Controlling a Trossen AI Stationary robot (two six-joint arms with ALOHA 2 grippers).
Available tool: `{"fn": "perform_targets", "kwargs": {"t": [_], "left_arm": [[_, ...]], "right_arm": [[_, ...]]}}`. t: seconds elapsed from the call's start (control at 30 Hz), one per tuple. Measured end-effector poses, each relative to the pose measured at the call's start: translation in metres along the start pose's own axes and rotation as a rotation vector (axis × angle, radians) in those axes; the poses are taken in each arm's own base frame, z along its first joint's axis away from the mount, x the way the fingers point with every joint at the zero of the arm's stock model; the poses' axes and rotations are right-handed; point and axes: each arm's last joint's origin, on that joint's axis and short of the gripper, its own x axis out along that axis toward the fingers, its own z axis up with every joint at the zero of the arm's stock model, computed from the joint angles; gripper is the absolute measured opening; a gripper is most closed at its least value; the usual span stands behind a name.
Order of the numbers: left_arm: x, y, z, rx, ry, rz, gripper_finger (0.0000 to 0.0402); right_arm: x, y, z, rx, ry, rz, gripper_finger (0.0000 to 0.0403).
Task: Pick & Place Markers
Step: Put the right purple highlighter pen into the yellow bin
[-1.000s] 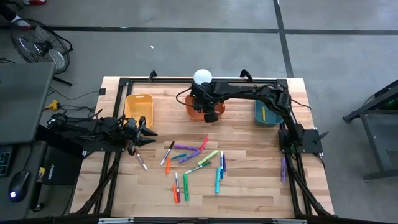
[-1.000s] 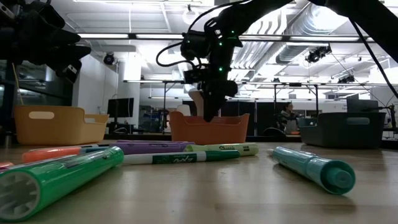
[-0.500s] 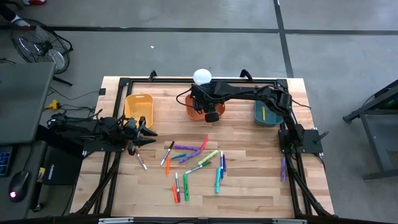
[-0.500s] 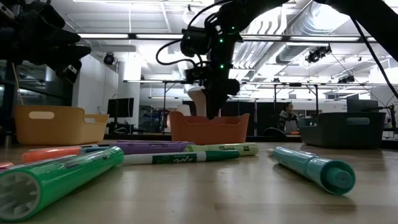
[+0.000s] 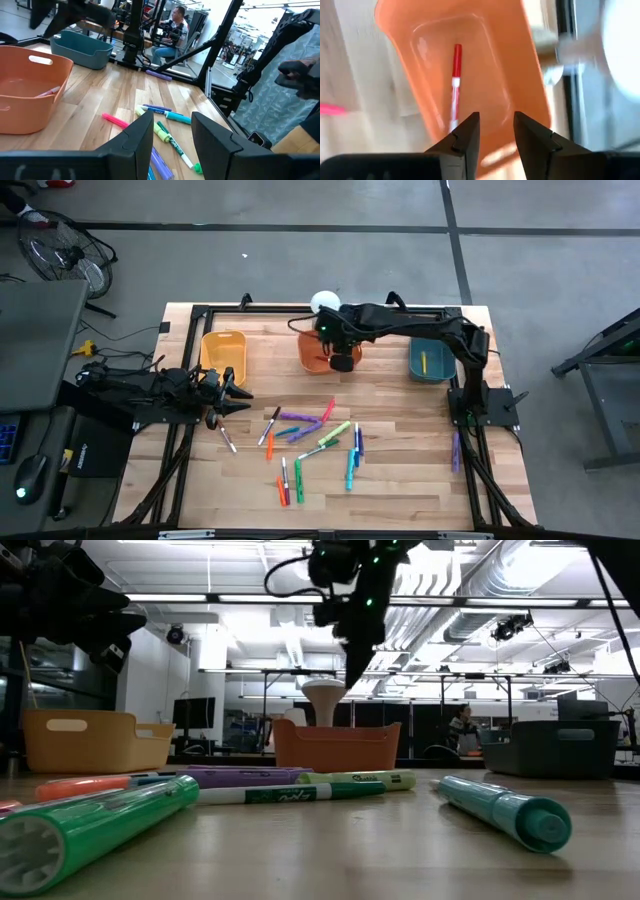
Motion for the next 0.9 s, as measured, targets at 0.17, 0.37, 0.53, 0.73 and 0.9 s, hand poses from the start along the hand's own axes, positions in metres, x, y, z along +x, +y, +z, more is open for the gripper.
{"fn": "perform_targets", "kwargs": {"t": [0.17, 0.37, 0.53, 0.73, 0.9], "left_arm": [[0.0, 0.0, 0.0, 0.0, 0.0, 0.0, 0.0131], [0.0, 0.0, 0.0, 0.0, 0.0, 0.0, 0.0131], [0.0, 0.0, 0.0, 0.0, 0.0, 0.0, 0.0131], [0.0, 0.0, 0.0, 0.0, 0.0, 0.0, 0.0131], [0.0, 0.0, 0.0, 0.0, 0.0, 0.0, 0.0131]], "right_arm": [[-0.021, -0.001, -0.016, 0.237, 0.095, 0.034, 0.0108], [-0.03, 0.009, -0.039, 0.544, 0.209, 0.066, 0.0108], [-0.032, 0.032, -0.07, 0.701, 0.291, 0.119, 0.0108], [-0.035, 0.07, -0.124, 0.887, 0.355, 0.14, 0.0108], [-0.034, 0.104, -0.167, 1.033, 0.417, 0.165, 0.0108]]}}
